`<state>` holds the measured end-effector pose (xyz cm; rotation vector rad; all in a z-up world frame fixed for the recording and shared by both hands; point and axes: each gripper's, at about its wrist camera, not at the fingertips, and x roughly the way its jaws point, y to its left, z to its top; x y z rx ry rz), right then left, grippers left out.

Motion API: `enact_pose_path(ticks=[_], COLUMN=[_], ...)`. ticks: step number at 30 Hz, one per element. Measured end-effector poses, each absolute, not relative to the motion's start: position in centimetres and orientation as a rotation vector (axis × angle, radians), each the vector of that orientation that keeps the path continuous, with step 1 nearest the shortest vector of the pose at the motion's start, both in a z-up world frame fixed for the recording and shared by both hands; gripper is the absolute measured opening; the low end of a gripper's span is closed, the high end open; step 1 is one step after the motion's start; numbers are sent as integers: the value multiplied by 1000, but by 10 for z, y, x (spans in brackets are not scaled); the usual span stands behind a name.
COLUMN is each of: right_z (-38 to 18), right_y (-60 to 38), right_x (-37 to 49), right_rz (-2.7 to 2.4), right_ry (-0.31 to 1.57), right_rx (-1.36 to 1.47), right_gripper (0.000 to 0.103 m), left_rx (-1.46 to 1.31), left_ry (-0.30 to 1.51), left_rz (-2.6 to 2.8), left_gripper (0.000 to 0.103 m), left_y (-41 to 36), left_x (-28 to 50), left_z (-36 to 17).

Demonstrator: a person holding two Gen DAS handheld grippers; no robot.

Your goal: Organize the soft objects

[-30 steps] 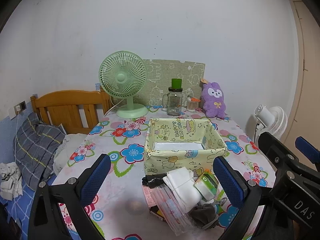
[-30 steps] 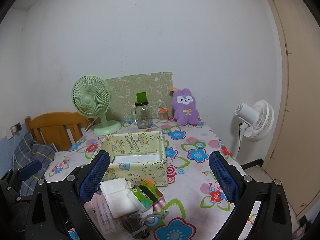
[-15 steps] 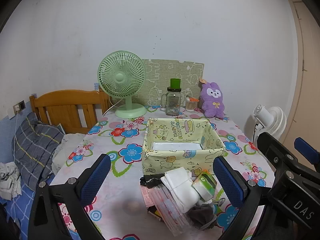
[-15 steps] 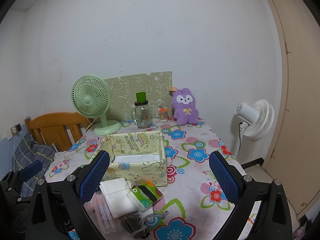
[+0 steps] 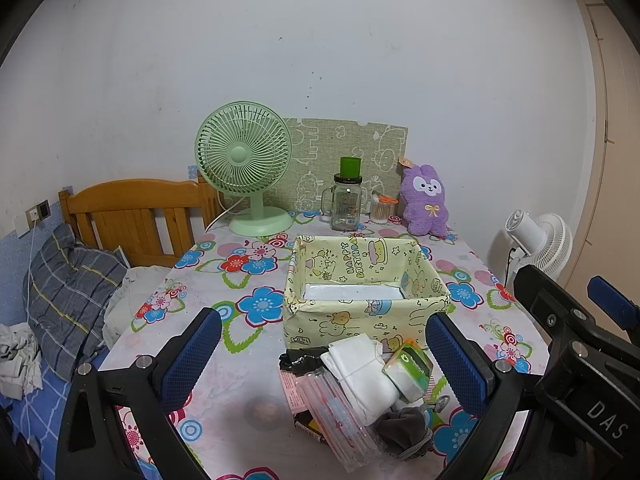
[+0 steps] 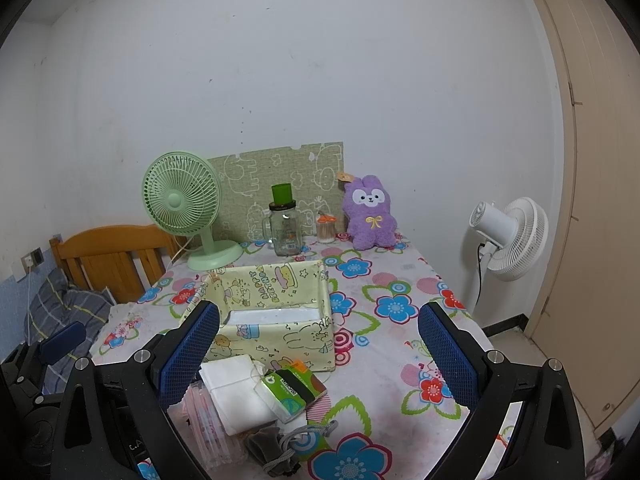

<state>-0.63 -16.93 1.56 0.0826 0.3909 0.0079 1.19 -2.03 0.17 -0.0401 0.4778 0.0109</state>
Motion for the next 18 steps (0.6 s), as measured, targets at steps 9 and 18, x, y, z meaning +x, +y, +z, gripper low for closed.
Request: enact_pose_path(ticks=[9,18], right_z=[15,12], right_y=[-170,-170], right_x=[-7,-8], right_rz=[9,6], right_ry=[392,398], right_rx=[85,94], right_gripper=[101,101], left_rx=[-41,-45], left_ry=[478,482], left_rz=[10,6], left_gripper=[102,101], left_y=[-20,-25], left_x=[12,12], left_z=[2,-2])
